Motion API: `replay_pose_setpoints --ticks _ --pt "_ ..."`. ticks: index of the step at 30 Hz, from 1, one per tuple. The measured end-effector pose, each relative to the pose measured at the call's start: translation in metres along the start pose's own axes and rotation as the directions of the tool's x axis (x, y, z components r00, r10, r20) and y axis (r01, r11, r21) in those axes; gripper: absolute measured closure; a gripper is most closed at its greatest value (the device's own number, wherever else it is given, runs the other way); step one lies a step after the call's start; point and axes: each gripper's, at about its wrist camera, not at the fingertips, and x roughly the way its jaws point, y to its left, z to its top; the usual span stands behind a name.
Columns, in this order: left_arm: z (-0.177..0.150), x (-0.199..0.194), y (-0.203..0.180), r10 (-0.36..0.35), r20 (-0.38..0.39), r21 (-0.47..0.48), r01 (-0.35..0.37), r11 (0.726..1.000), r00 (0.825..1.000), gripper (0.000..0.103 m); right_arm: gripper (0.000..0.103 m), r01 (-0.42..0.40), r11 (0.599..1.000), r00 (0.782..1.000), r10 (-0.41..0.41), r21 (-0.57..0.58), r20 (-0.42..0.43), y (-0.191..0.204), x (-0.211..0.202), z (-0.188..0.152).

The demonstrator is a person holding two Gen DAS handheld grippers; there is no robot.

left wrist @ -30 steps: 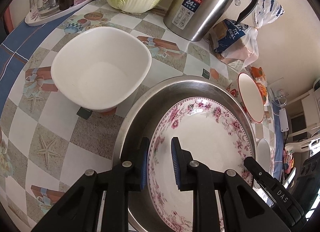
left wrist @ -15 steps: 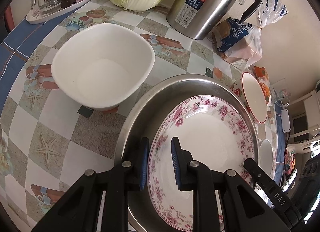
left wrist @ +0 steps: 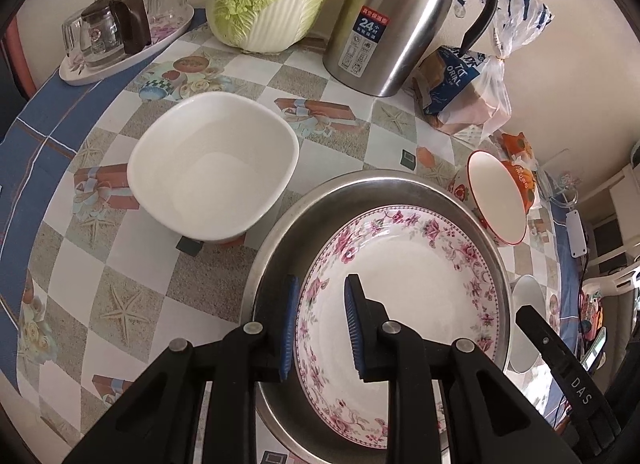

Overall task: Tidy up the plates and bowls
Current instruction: 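Lower the floral plate into the steel basin and open both tools, then move both open tools toward the red-rimmed strawberry bowl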

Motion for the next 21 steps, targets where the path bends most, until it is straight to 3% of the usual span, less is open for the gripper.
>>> replay_pose_setpoints --ticks 3,5,6,8,10,12,15,19,21 --pt "0.0 -0.008 -0.004 0.012 0.017 0.017 -0.013 1.0 1.0 0.072 0.09 0.016 1.0 1.0 -0.015 -0.026 0.026 0.005 -0.01 0.002" --pt "-0.001 -0.012 -0.006 0.022 0.025 0.022 -0.022 1.0 0.999 0.059 0.09 0.026 0.999 0.999 -0.025 -0.04 0.028 0.007 -0.014 0.004" --pt "-0.001 -0.014 -0.006 0.026 0.029 0.023 -0.026 0.999 0.999 0.058 0.09 0.028 0.999 0.999 -0.026 -0.046 0.027 0.008 -0.015 0.003" --pt "-0.002 -0.017 -0.006 0.038 0.031 0.023 -0.038 0.999 0.999 0.053 0.081 0.039 0.998 0.999 -0.038 -0.053 0.02 0.009 -0.015 0.003" --pt "-0.004 -0.019 -0.007 0.059 0.037 0.024 -0.06 0.998 0.998 0.047 0.061 0.056 0.997 0.998 -0.056 -0.052 0.009 0.009 -0.016 0.001" --pt "-0.005 -0.02 -0.007 0.076 0.04 0.025 -0.077 0.997 0.996 0.042 0.051 0.068 0.996 0.998 -0.068 -0.063 0.0 0.01 -0.017 0.0" --pt "-0.007 -0.018 -0.008 0.08 0.03 0.024 -0.081 0.996 0.996 0.039 0.044 0.08 0.993 0.997 -0.081 -0.086 -0.011 0.011 -0.02 -0.002" --pt "-0.01 -0.02 -0.011 0.09 0.041 0.035 -0.091 0.995 0.995 0.018 0.033 0.105 0.991 0.994 -0.106 -0.088 -0.008 0.011 -0.025 -0.002" --pt "-0.01 -0.021 -0.012 0.096 0.048 0.037 -0.098 0.994 0.994 0.017 0.031 0.115 0.989 0.993 -0.116 -0.091 -0.008 0.012 -0.027 0.0"
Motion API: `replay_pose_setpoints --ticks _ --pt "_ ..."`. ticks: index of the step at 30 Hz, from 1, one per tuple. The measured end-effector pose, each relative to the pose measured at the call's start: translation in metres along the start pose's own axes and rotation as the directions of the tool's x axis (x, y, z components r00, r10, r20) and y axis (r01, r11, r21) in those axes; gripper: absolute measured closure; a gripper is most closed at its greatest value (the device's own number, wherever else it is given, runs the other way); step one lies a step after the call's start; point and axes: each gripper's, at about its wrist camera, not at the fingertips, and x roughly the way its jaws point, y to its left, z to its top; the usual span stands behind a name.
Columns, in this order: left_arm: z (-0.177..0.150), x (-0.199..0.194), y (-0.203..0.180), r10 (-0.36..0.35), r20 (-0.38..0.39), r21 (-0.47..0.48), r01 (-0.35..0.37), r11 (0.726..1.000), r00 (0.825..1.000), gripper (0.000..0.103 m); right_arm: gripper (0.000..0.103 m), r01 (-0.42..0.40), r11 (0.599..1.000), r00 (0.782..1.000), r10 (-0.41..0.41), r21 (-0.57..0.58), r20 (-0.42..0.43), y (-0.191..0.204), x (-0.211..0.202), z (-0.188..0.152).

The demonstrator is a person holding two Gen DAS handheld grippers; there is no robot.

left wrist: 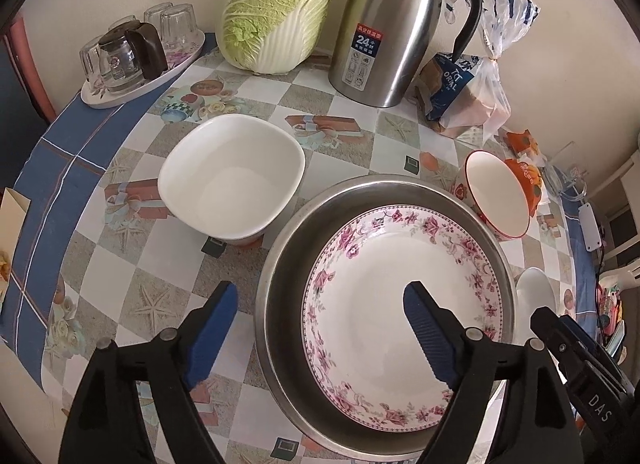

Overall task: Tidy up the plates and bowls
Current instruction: 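Move both open tools toward the red-rimmed strawberry bowl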

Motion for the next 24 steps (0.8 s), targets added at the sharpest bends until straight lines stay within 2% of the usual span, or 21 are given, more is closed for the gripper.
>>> replay_pose_setpoints --ticks 3,5,8,13,16,20,24 --pt "-0.001 -0.001 0.003 0.002 0.007 -0.012 -0.002 1.0 1.0 0.016 0.023 0.011 1.0 1.0 -0.011 -0.006 -0.005 0.003 -0.003 0.003" --pt "-0.001 -0.001 0.006 0.004 0.01 -0.025 -0.004 1.0 1.0 0.011 0.02 0.012 1.0 1.0 -0.012 -0.006 -0.001 0.005 -0.006 0.006" --pt "-0.001 -0.002 0.009 0.007 0.022 -0.042 -0.006 0.999 1.0 0.01 0.017 0.02 1.0 1.0 -0.02 -0.016 0.008 0.009 -0.012 0.009" --pt "0.001 -0.003 0.013 0.012 0.041 -0.065 -0.009 0.998 0.999 0.01 0.004 0.021 0.999 1.0 -0.02 -0.03 0.019 0.013 -0.015 0.014" --pt "0.002 -0.002 0.01 0.014 0.044 -0.065 -0.011 0.998 0.999 0.01 0.0 0.043 0.999 0.999 -0.042 -0.034 0.033 0.012 -0.017 0.018" --pt "0.007 0.0 0.006 0.03 0.062 -0.055 -0.026 0.998 0.998 0.007 0.0 0.017 0.999 0.996 -0.014 -0.031 0.092 0.007 -0.023 0.029" --pt "0.014 0.0 0.0 0.031 0.089 -0.054 -0.026 0.998 0.996 0.007 0.0 0.023 1.0 0.99 -0.023 0.006 0.136 -0.004 -0.02 0.041"
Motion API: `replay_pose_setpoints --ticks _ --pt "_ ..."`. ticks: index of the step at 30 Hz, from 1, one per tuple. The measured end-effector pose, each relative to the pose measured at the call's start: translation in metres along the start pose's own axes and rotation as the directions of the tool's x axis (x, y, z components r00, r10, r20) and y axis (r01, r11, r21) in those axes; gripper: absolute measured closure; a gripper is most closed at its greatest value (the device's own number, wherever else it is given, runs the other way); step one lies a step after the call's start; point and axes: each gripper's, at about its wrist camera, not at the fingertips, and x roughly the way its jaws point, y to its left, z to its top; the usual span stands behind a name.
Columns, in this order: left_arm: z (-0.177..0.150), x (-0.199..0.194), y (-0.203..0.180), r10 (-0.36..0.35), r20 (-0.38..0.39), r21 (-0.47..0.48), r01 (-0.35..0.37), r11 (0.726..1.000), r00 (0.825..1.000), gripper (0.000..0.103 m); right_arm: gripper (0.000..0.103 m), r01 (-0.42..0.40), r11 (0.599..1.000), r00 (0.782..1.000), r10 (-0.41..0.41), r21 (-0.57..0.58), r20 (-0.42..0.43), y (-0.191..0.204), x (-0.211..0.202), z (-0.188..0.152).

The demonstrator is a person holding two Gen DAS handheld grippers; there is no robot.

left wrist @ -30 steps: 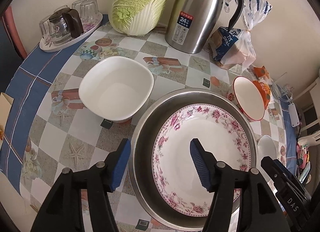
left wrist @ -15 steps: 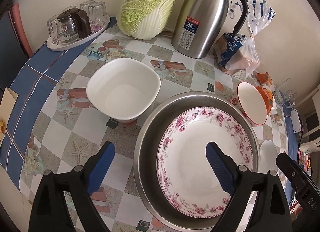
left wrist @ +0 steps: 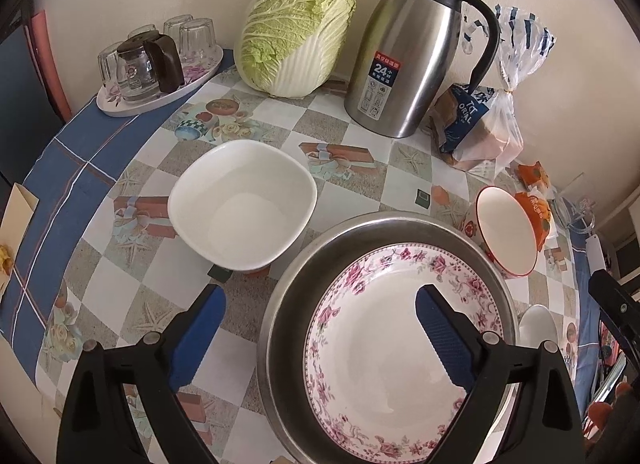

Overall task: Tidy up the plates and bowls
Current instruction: 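Move both open tools toward the red-rimmed strawberry bowl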

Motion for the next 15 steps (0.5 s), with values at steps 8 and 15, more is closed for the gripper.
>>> replay_pose_setpoints --ticks 8,15 --pt "0.025 0.007 -0.026 0.017 0.062 0.076 -0.022 0.997 0.998 0.007 0.0 -0.003 0.998 0.999 0.0 0.058 0.051 -0.023 0.018 0.021" --pt "0.061 0.02 -0.05 0.07 0.052 0.135 -0.076 0.988 0.996 0.007 0.0 -0.007 0.997 0.998 0.002 0.073 0.068 -0.037 0.037 0.033"
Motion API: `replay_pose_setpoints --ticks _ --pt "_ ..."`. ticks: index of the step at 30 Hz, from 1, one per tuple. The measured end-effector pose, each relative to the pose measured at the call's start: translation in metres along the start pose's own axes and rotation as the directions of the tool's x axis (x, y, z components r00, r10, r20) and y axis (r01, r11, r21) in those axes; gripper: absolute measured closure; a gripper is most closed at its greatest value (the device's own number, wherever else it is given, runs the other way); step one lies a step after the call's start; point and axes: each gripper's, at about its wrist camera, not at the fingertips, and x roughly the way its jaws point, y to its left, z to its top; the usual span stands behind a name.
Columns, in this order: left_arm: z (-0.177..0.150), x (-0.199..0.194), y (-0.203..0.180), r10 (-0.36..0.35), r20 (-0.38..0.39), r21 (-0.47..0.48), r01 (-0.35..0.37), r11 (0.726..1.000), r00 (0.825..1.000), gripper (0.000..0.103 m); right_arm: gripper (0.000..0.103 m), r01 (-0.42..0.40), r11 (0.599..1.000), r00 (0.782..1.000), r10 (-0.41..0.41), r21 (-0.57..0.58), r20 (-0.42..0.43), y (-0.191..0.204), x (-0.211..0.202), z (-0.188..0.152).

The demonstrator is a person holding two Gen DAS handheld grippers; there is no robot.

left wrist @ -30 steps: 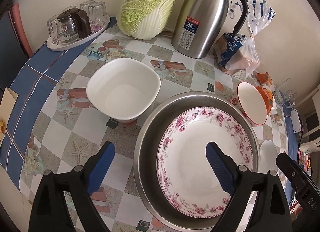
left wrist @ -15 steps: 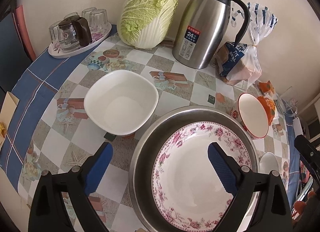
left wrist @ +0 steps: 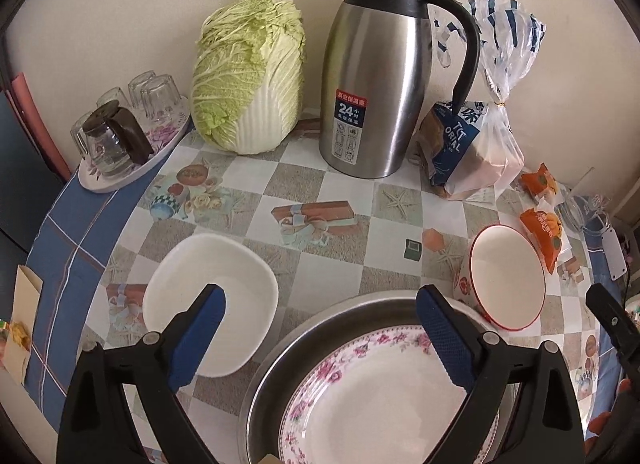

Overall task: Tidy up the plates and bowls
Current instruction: 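Move both open tools toward the red-rimmed strawberry bowl, then close both tools on the rim of the red-rimmed bowl and lift it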

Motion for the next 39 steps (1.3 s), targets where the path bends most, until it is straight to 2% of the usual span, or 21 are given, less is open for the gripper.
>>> replay_pose_setpoints --ticks 3,7,14,21,23,25,28,29,30,31,32,36,38,39 --pt "0.016 0.003 -0.008 0.035 0.004 0.015 -0.035 0.999 0.999 0.007 0.0 0.039 0.999 0.999 -0.039 -0.012 -0.003 -0.006 0.009 0.004" --pt "0.033 0.008 -0.021 0.06 0.017 0.05 -0.06 0.997 0.998 0.007 0.0 0.034 0.999 0.999 -0.034 0.01 -0.025 -0.017 0.022 0.007" --pt "0.04 0.032 -0.039 0.029 -0.054 0.042 -0.026 0.999 0.998 0.007 0.0 0.053 0.997 0.996 -0.05 0.046 -0.081 -0.032 0.044 0.004" --pt "0.036 0.057 -0.058 -0.054 -0.113 -0.006 0.053 0.999 0.992 0.007 0.0 0.045 0.997 0.989 -0.035 0.063 -0.143 -0.035 0.066 -0.008" --pt "0.035 0.063 -0.067 -0.083 -0.127 -0.014 0.082 0.997 0.988 0.007 0.003 0.051 0.997 0.989 -0.043 0.052 -0.142 -0.032 0.07 -0.009" --pt "0.035 0.069 -0.078 -0.101 -0.144 0.002 0.103 0.995 0.984 0.007 0.016 0.048 0.998 0.99 -0.042 0.042 -0.137 -0.027 0.073 -0.01" --pt "0.033 0.078 -0.096 -0.07 -0.166 0.06 0.08 0.995 0.984 0.007 0.026 0.037 0.998 0.99 -0.03 0.049 -0.14 -0.023 0.079 -0.011" --pt "0.032 0.08 -0.1 -0.062 -0.17 0.08 0.076 0.994 0.983 0.01 0.029 0.034 0.998 0.989 -0.026 0.056 -0.144 -0.023 0.082 -0.012" --pt "0.032 0.083 -0.104 -0.055 -0.174 0.094 0.072 0.993 0.983 0.014 0.038 0.028 0.998 0.989 -0.018 0.062 -0.15 -0.023 0.085 -0.012" --pt "0.031 0.085 -0.107 -0.053 -0.18 0.103 0.073 0.992 0.982 0.027 0.046 0.025 0.997 0.987 -0.014 0.067 -0.158 -0.023 0.088 -0.012" --pt "0.031 0.088 -0.11 -0.063 -0.19 0.109 0.085 0.99 0.98 0.035 0.05 0.023 0.997 0.986 -0.011 0.069 -0.165 -0.022 0.091 -0.012" --pt "0.028 0.098 -0.119 -0.086 -0.223 0.121 0.115 0.986 0.971 0.047 0.063 0.002 0.997 0.985 0.011 0.077 -0.172 -0.021 0.097 -0.011" --pt "0.026 0.103 -0.124 -0.103 -0.24 0.122 0.135 0.983 0.965 0.061 0.068 -0.004 0.997 0.985 0.018 0.082 -0.172 -0.019 0.098 -0.011" --pt "0.024 0.106 -0.126 -0.111 -0.25 0.122 0.145 0.982 0.962 0.064 0.071 -0.003 0.997 0.985 0.017 0.077 -0.173 -0.017 0.099 -0.011"
